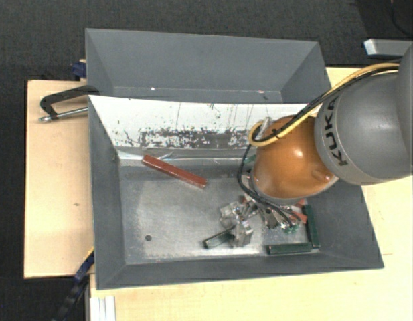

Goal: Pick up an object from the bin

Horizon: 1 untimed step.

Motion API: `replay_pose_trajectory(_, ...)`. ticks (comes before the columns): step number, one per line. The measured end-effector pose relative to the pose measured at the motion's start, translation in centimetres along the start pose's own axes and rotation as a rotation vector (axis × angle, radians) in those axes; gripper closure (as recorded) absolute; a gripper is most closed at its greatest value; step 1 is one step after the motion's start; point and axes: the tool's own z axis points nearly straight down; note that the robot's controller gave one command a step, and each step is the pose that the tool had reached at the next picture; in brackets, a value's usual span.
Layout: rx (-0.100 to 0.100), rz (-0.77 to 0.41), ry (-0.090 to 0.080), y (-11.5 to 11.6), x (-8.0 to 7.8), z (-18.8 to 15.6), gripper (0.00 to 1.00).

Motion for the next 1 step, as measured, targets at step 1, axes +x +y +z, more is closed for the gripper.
replay_pose_trajectory(1, 0.001, -0.053, -0.006, 1.36, -2.30, -13.69, 1.00)
